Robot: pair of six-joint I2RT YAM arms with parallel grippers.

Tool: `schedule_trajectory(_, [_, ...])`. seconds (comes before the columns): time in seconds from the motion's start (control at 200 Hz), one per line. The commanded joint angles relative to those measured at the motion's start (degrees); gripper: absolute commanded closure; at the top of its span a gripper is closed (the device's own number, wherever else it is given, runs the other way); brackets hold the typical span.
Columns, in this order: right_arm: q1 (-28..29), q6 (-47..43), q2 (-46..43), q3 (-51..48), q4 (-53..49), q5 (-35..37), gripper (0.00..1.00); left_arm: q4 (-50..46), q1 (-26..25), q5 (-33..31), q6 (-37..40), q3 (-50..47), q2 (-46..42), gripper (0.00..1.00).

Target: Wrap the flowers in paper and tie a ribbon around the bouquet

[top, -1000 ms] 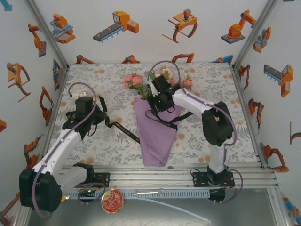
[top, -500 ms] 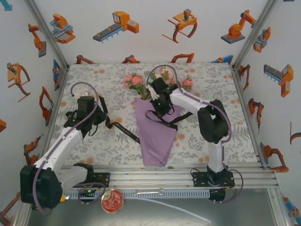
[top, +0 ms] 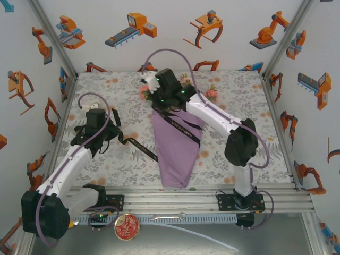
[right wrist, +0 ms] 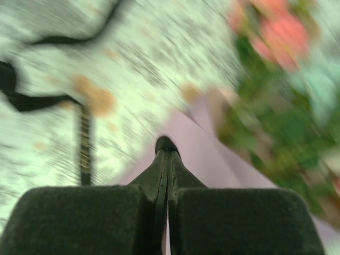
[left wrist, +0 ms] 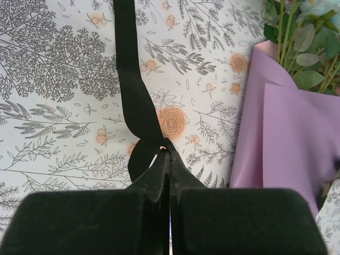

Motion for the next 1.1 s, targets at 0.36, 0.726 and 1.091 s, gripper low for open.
schedule_trajectory(0.36, [-0.6, 10.6, -2.3, -3.1, 7.4, -11.1, 0.44, -1.7, -0.5, -0.1, 1.3, -2.1, -7.3, 1.0])
schedule_trajectory(0.726, [-6.0, 15.3, -20.3, -20.6, 6.7, -0.8, 0.43, -27.1, -5.7, -3.3, -13.2, 1.8, -19.0, 1.0])
schedule_trajectory(1.091, [-8.1, 18.4, -28.6, -28.0, 7.6, 5.6, 0.43, -21.8, -18.0, -6.4, -13.7, 17.9, -8.6, 1.0])
